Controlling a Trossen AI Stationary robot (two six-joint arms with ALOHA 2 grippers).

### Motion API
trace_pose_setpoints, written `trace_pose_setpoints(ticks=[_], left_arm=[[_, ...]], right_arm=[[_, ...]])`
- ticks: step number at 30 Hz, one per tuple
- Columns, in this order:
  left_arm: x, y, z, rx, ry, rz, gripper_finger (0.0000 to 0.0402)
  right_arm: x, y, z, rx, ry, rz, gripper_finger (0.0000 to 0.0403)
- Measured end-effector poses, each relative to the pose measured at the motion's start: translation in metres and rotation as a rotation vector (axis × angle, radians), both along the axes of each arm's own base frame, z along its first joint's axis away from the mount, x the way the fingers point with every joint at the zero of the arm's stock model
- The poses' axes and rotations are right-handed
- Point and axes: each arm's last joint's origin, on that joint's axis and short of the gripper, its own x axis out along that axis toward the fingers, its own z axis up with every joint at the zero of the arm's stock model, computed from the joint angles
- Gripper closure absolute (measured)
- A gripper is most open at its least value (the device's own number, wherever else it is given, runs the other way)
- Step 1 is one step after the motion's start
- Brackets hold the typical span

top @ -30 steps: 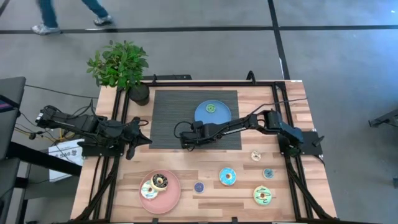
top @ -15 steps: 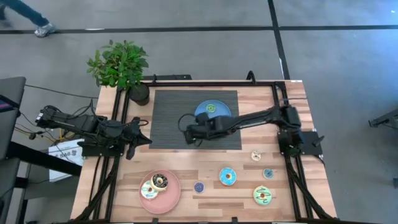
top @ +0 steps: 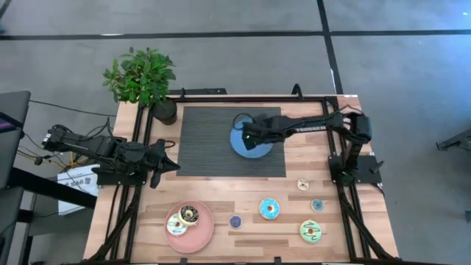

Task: Pick & Place donuts
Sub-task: Put the top small purple donut on the blue plate, then put the small purple donut on the blue plate

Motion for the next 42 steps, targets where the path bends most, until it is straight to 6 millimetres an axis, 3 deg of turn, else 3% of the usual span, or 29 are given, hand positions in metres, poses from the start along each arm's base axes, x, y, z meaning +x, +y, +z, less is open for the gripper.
trace_pose_setpoints(ticks=[6, 13, 19, 25, 30, 34, 38, 42], left_arm=[[0.000, 0.002, 0.001, 0.001, -0.012, 0.078, 0.0401], [0.001, 0.005, 0.002, 0.016, -0.033, 0.192, 0.0401], [0.001, 0.007, 0.002, 0.030, -0.044, 0.251, 0.0401], [0.000, 0.007, 0.002, 0.031, -0.045, 0.260, 0.0401], [0.000, 0.007, 0.002, 0.031, -0.045, 0.260, 0.0401], [0.000, 0.007, 0.002, 0.032, -0.045, 0.260, 0.0401], [0.000, 0.009, 0.002, 0.036, -0.061, 0.347, 0.0400], [0.000, 0.010, 0.003, 0.048, -0.068, 0.385, 0.0369]], right_arm=[[-0.017, -0.029, -0.016, 0.007, -0.098, 0.005, 0.0270], [-0.031, -0.055, -0.026, 0.056, -0.056, 0.039, 0.0211], [-0.029, -0.063, -0.024, 0.075, -0.111, 0.095, 0.0165], [-0.029, -0.065, -0.024, 0.083, -0.120, 0.096, 0.0159], [-0.032, -0.063, -0.021, 0.097, -0.114, 0.097, 0.0159], [-0.040, -0.054, 0.001, 0.096, -0.142, 0.088, 0.0159], [-0.061, -0.034, 0.032, 0.172, -0.164, 0.070, 0.0159], [-0.085, 0.002, 0.059, 0.218, -0.140, 0.099, 0.0159]])
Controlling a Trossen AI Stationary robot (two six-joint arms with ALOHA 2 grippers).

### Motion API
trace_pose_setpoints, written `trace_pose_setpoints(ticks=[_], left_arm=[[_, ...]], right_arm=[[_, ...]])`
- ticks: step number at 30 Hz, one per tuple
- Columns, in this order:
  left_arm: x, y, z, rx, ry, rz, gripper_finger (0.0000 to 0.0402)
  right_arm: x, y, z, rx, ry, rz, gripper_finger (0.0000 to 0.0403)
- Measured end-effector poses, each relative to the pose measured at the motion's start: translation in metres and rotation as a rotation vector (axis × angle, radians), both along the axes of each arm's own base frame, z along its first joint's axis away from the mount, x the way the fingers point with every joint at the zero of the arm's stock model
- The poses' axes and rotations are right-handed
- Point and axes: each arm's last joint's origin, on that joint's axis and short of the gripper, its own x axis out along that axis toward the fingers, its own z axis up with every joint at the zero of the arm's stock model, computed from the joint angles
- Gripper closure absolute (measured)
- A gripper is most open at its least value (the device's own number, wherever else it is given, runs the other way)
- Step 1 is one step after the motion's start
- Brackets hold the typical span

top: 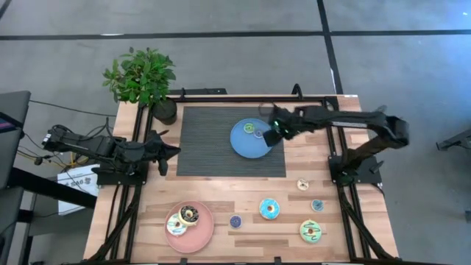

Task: Pick & Place donuts
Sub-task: Put the small purple donut on the blue plate

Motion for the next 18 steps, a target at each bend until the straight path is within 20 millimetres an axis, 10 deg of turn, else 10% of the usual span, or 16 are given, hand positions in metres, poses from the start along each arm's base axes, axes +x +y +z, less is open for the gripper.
trace_pose_setpoints(ticks=[10, 18], left_arm=[[0.010, -0.002, 0.009, 0.143, -0.046, -0.042, 0.0188], [0.071, -0.028, 0.021, 0.219, 0.136, -0.210, 0.0163]], right_arm=[[-0.032, 0.116, -0.001, -0.029, -0.335, 0.267, 0.0159], [-0.075, 0.140, -0.040, -0.014, -0.343, 0.249, 0.0159]])
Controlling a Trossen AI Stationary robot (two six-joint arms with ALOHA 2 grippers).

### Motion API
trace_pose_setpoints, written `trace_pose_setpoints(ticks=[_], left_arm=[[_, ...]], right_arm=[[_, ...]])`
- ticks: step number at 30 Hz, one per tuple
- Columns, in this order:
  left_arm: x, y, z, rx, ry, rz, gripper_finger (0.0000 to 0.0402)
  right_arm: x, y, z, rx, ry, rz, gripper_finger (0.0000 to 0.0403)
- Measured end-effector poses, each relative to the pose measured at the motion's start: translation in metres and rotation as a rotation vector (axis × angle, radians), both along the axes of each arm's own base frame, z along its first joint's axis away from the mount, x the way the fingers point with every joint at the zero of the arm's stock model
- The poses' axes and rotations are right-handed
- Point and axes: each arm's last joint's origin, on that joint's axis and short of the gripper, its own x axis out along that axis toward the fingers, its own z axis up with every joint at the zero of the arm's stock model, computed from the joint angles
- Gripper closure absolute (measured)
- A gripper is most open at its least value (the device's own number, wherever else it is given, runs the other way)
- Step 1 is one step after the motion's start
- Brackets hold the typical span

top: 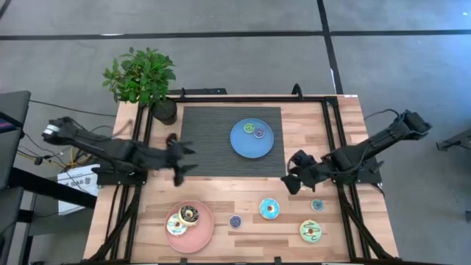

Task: Pick & Place donuts
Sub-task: Put the small purple donut on the blue plate

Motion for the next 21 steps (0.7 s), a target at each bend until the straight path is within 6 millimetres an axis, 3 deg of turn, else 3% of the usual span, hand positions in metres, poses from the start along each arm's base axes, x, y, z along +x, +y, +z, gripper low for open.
trace_pose_setpoints(ticks=[6, 12, 21], left_arm=[[0.073, -0.040, 0.004, 0.105, 0.204, -0.059, 0.0173], [0.139, -0.099, -0.008, 0.079, 0.313, -0.139, 0.0191], [0.208, -0.175, -0.042, 0.010, 0.405, -0.189, 0.0199]], right_arm=[[-0.025, -0.001, -0.017, -0.026, 0.028, 0.074, 0.0159], [-0.041, -0.002, -0.023, -0.075, 0.048, 0.197, 0.0159], [-0.053, 0.003, -0.019, -0.101, 0.057, 0.297, 0.0159]])
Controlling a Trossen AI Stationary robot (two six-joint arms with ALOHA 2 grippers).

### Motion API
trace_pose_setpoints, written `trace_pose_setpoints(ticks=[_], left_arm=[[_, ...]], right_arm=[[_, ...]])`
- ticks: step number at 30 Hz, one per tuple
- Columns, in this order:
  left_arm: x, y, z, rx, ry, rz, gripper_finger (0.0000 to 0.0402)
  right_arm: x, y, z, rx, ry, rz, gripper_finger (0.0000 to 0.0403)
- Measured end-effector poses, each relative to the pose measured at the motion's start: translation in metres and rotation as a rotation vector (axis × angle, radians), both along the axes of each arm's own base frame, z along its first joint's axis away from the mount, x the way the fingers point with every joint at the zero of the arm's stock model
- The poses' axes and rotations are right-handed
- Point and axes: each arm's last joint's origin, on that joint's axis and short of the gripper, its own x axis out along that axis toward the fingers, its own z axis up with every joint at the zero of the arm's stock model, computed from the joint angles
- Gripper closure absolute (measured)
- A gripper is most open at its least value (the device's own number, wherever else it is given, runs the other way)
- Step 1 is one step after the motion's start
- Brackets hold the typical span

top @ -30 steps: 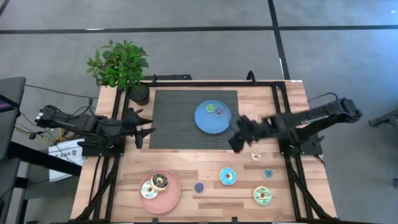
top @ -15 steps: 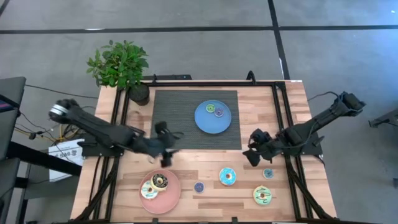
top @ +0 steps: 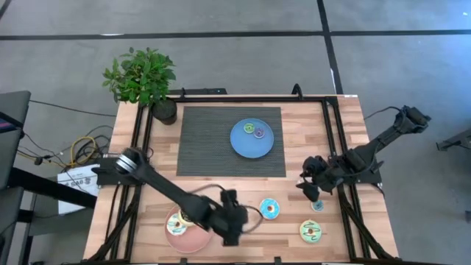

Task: Pick & Place donuts
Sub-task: Put the small purple donut on the blue plate

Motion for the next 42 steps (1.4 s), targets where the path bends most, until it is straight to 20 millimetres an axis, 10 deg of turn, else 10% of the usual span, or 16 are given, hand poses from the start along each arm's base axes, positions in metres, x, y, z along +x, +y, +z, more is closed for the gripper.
trace_pose_setpoints(ticks=[22, 42], left_arm=[[0.032, -0.008, -0.033, -0.068, 0.272, 0.068, 0.0083], [0.035, -0.006, -0.064, -0.071, 0.376, 0.085, 0.0077]], right_arm=[[-0.007, 0.009, -0.001, -0.011, 0.007, 0.073, 0.0159], [-0.006, 0.010, 0.000, -0.010, 0.001, 0.071, 0.0159]])
